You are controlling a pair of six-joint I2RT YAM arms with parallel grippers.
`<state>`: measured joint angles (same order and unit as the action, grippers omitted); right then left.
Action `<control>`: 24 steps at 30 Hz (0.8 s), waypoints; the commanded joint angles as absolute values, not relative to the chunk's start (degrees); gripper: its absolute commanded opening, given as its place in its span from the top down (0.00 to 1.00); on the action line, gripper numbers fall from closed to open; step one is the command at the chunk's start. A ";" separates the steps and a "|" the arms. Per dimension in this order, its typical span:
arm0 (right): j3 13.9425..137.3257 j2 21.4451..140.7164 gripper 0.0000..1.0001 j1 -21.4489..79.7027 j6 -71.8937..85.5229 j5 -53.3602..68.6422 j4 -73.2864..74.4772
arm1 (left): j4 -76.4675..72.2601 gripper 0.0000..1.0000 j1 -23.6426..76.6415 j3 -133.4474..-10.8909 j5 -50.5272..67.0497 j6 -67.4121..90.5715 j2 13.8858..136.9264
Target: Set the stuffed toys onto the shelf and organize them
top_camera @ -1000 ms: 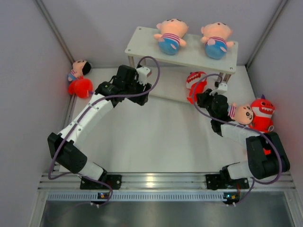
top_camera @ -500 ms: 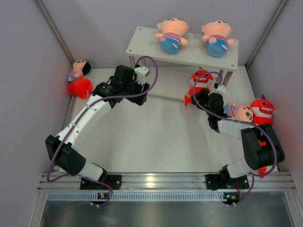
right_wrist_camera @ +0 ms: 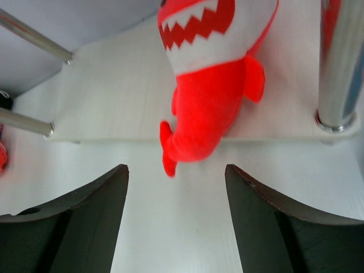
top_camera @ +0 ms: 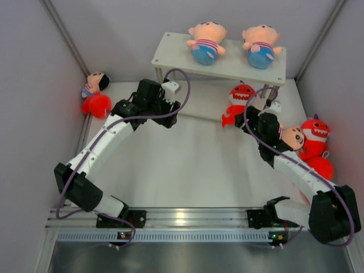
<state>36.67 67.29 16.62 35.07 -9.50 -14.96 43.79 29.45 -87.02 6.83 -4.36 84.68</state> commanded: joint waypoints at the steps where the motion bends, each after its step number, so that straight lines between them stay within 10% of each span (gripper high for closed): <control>1: 41.30 60.92 0.30 18.54 34.10 -11.25 9.13 | 44.65 0.36 29.27 -85.87 9.05 -6.59 81.48; 10: 51.23 45.71 0.04 14.87 31.99 -22.94 52.80 | 46.23 0.36 29.27 -80.95 9.05 -9.75 77.96; 19: 49.40 49.73 0.01 -26.73 26.27 -14.41 45.97 | 46.23 0.35 29.27 -79.89 13.97 -9.40 74.71; 24: 45.80 50.89 0.00 -31.90 32.95 -29.34 44.83 | 46.23 0.35 29.27 -79.63 15.38 -10.37 73.04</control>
<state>47.11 51.48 -30.94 29.93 -21.65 45.69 46.81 29.41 -79.66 12.86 -9.17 75.57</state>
